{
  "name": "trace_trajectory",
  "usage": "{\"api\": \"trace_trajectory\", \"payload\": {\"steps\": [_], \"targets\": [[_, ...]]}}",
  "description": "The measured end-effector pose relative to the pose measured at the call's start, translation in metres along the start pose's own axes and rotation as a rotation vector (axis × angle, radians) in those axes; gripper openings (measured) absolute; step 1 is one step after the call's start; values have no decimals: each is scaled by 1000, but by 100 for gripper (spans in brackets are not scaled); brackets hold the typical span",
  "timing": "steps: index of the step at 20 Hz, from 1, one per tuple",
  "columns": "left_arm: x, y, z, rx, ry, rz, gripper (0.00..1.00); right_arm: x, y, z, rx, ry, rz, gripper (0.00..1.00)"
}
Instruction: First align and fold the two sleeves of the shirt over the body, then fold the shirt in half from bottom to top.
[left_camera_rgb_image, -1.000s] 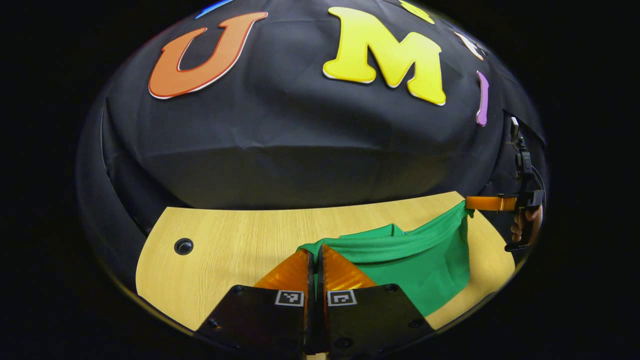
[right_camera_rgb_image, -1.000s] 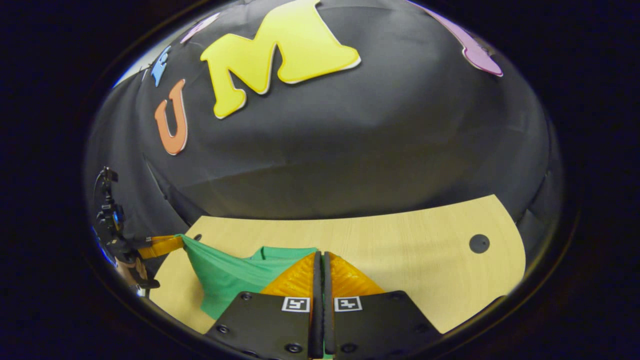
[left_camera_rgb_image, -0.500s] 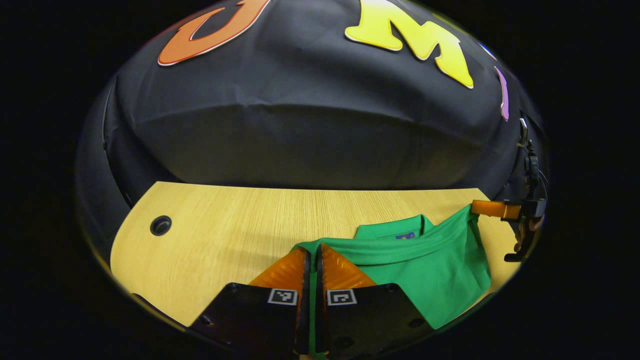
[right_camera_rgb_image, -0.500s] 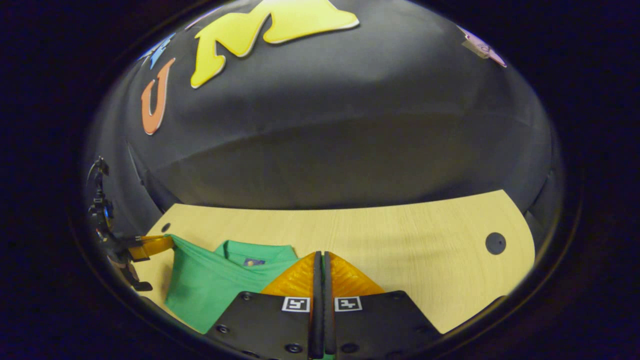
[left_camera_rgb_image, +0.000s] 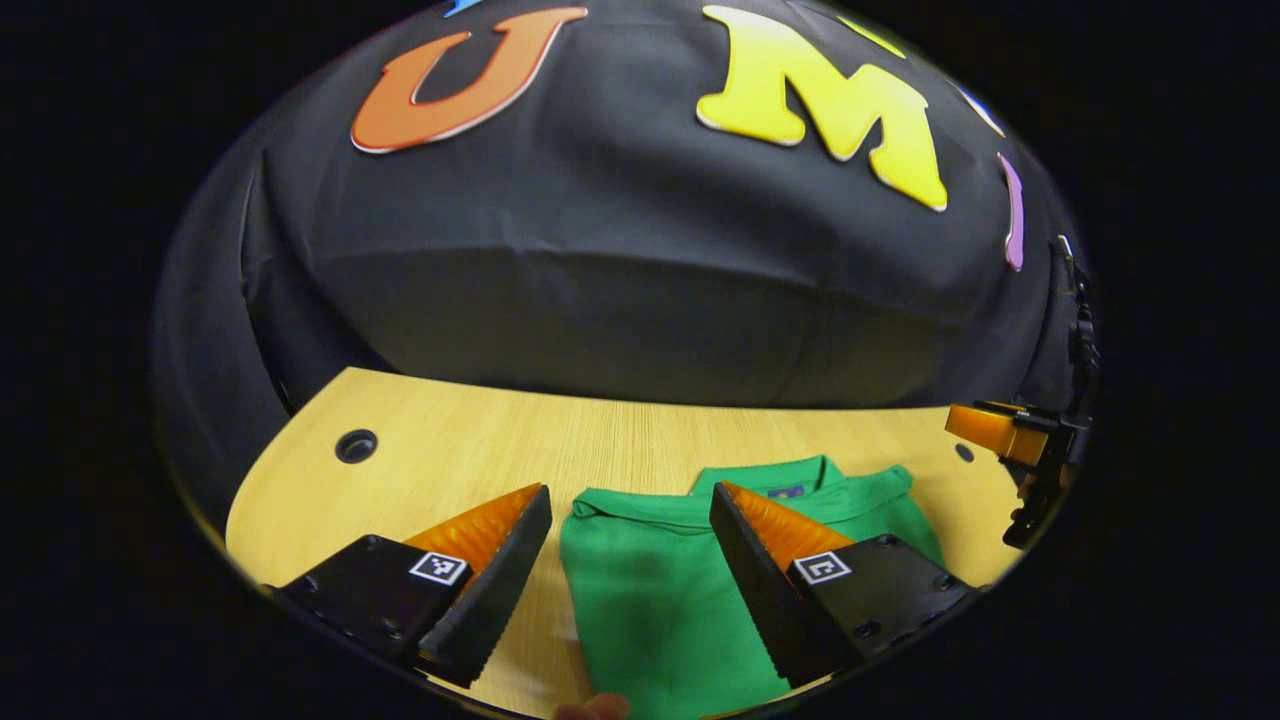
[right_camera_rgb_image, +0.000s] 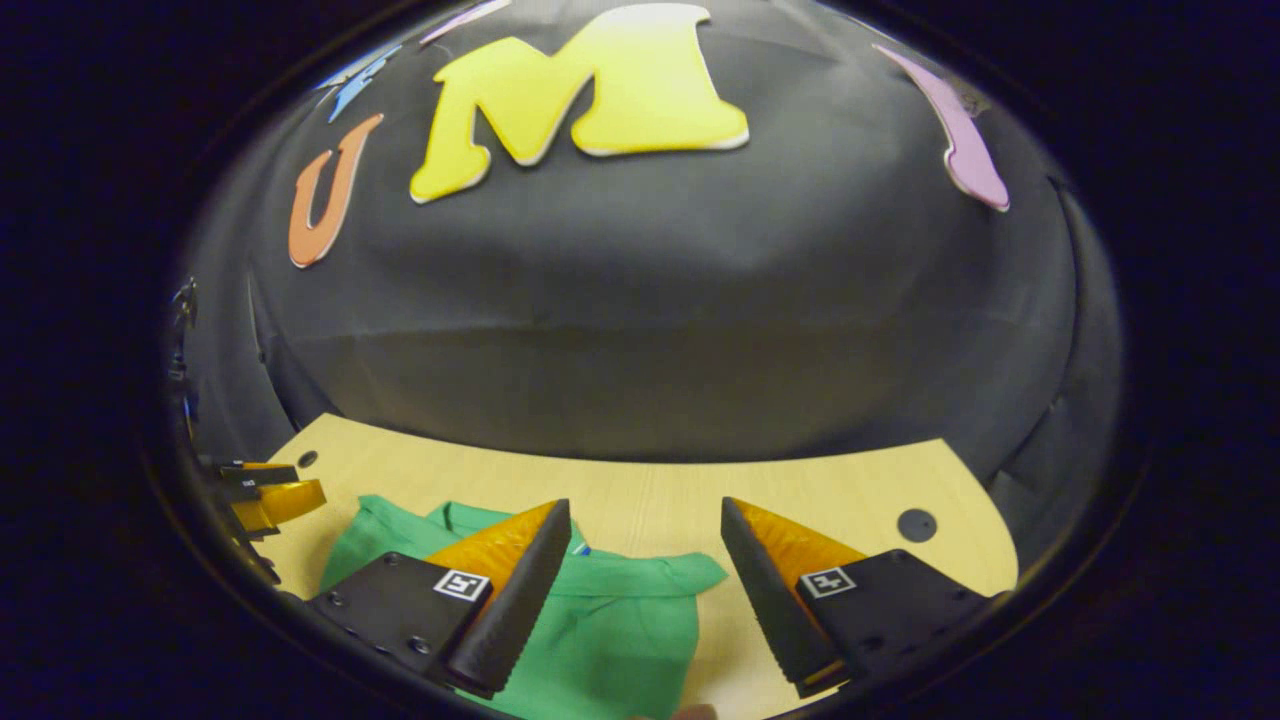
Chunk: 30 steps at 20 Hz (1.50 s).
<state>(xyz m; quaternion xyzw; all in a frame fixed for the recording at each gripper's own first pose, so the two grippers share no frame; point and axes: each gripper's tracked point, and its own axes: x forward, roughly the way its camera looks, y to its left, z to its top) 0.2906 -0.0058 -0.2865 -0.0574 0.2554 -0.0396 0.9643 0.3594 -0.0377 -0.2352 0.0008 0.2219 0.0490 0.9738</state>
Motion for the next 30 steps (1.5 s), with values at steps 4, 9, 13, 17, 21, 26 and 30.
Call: {"api": "trace_trajectory", "payload": {"steps": [4,9,13,17,21,26,30], "targets": [[-90,-11,67,7,-146,11,100,-91,21,63,-56,-134,18,96],[-196,-41,115,63,-274,0,100,-200,45,116,-50,-278,7,95],[-275,-65,130,55,-344,-13,100,-276,63,131,-27,-361,-1,96],[-343,-74,146,108,-475,25,100,-334,76,126,-37,-399,-22,96],[-377,-79,141,137,-525,34,100,-370,86,113,-27,-396,-22,95],[-388,-78,128,143,-522,49,100,-390,90,103,-29,-382,-35,96],[-395,-77,129,149,-540,54,100,-397,91,106,-35,-395,-43,95]]}}
